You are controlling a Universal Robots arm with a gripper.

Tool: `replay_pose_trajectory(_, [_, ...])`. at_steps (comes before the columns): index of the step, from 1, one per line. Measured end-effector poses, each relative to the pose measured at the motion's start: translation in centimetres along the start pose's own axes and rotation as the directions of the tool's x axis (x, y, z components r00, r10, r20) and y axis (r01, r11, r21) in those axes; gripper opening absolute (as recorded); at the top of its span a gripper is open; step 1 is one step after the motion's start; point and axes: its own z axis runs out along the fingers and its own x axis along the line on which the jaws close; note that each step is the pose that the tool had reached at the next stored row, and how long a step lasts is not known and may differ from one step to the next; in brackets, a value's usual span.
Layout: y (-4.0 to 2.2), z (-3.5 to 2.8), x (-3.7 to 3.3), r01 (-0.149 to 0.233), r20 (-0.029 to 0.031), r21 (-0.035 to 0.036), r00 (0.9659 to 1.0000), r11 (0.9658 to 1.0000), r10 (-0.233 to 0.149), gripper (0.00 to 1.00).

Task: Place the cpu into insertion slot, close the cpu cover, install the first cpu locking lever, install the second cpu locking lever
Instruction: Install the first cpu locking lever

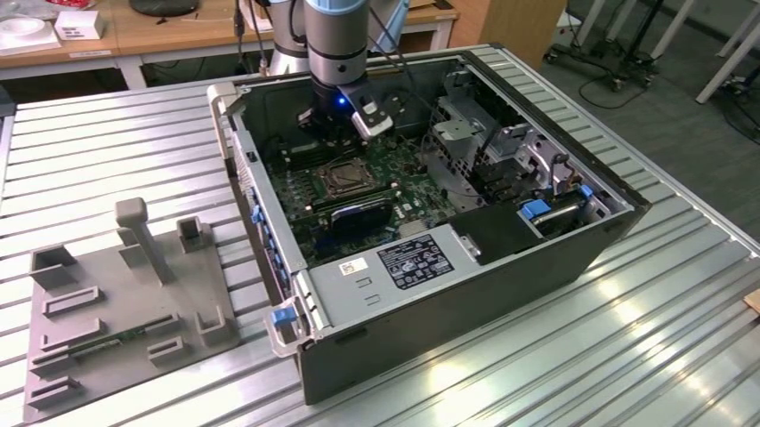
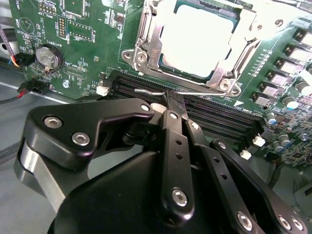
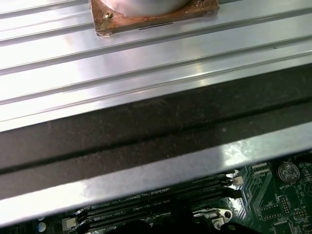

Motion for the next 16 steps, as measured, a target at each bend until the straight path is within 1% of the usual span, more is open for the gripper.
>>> replay_pose_trajectory(2, [0.01,0.01,0.00,-0.002,-0.0039,-0.0176,1.0000,0.9998,0.002,0.11])
replay_pose_trajectory(3, [0.01,0.01,0.00,-0.003,-0.0048,-0.0213,1.0000,0.9998,0.003,0.11])
replay_pose_trajectory(4, [0.01,0.01,0.00,-0.003,-0.0050,-0.0222,1.0000,0.9997,0.003,0.11])
replay_pose_trajectory(11, [-0.01,0.00,0.01,-0.003,-0.0051,-0.0224,1.0000,0.9997,0.003,0.11])
replay_pose_trajectory(12, [-0.02,-0.02,0.01,-0.003,-0.0054,-0.0240,1.0000,0.9997,0.003,0.11])
replay_pose_trajectory(13, [0.00,-0.11,0.01,-0.003,-0.0057,-0.0250,1.0000,0.9997,0.003,0.11])
replay_pose_trajectory(16, [0.14,-0.69,-0.04,-0.004,-0.0062,-0.0280,1.0000,0.9996,0.003,0.11])
